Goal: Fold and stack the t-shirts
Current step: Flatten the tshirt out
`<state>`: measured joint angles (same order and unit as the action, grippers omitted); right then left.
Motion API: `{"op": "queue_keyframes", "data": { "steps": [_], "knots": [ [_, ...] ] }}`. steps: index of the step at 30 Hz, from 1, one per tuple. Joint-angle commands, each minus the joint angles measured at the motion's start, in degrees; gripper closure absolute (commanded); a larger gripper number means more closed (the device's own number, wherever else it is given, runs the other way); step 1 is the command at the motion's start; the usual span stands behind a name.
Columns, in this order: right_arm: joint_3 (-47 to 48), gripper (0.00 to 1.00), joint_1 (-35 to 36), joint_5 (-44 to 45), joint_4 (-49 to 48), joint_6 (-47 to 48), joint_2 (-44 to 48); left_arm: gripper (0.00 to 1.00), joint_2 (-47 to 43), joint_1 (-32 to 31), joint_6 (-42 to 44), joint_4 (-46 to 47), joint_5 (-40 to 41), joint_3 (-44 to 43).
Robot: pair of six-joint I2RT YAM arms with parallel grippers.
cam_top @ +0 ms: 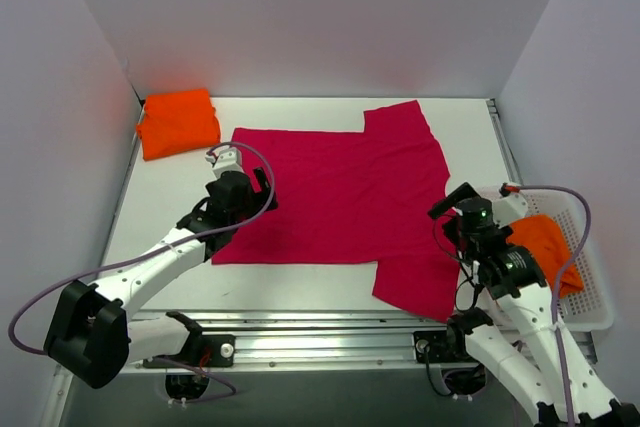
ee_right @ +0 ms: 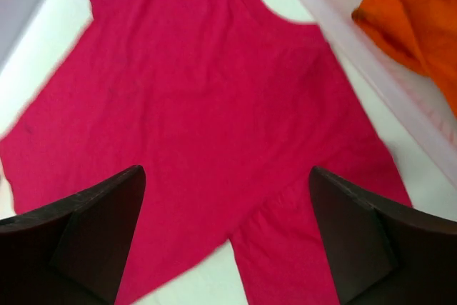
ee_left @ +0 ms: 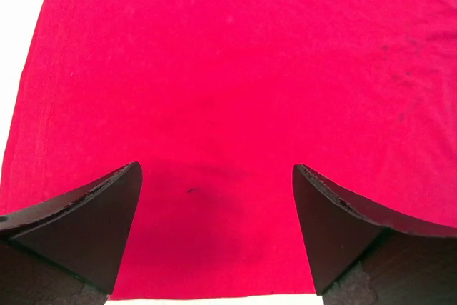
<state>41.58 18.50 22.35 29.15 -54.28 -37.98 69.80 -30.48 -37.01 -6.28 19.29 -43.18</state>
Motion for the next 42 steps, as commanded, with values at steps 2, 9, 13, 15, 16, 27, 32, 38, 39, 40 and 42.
{"op": "queue_keyframes", "data": {
  "steps": [2, 9, 13, 15, 16, 27, 32, 38, 39, 40, 42],
  "knots": [
    [2.3, 0.22, 2.2, -0.2, 6.8, -4.1, -8.9, 0.06, -2.6, -2.4, -2.4, 0.5, 5.2, 1.6],
    [3.7, 0.0, 12.4, 10.0, -0.6, -8.3, -14.9, 0.06, -2.3, -6.7, -1.8, 5.3, 9.9, 5.3],
    [-14.5, 0.0, -5.5, -37.2, -42.5, -3.3, -18.7, 0.06, -0.5, -6.8, -0.7, 8.3, 9.5, 4.9],
    [-12.2, 0.0, -3.8, -40.6, -34.1, -0.6, -24.1, 0.06, -1.1, -6.8, -0.4, 8.0, 9.9, 5.0],
    [-7.0, 0.01, 0.9, -30.4, -24.5, 0.5, -25.1, 0.06, -1.5, -6.8, -0.1, 8.0, 10.1, 5.6],
    [12.6, 0.14, 26.7, 5.0, 22.7, -22.3, -37.6, 0.06, -2.0, -6.5, 0.4, 9.2, 10.6, 6.4],
    [10.2, 0.14, 42.0, 1.8, 27.0, -31.3, -46.0, 0.06, 0.8, -6.3, 0.4, 9.9, 10.5, 5.8],
    [8.1, 0.14, 48.8, 0.5, 30.9, -37.3, -51.5, 0.06, 1.0, -6.1, 0.4, 10.6, 10.0, 6.3],
    [7.9, 0.14, 49.6, 0.7, 31.6, -38.5, -50.9, 0.05, 0.9, -6.0, 0.4, 10.7, 9.7, 6.4],
    [7.7, 0.15, 49.9, 0.9, 32.2, -39.2, -49.7, 0.06, 0.9, -6.0, 0.4, 10.8, 9.7, 6.4],
    [7.0, 0.16, 50.2, 0.9, 33.1, -39.9, -48.5, 0.06, 1.0, -5.9, 0.3, 10.9, 9.5, 6.5]
  ]
}}
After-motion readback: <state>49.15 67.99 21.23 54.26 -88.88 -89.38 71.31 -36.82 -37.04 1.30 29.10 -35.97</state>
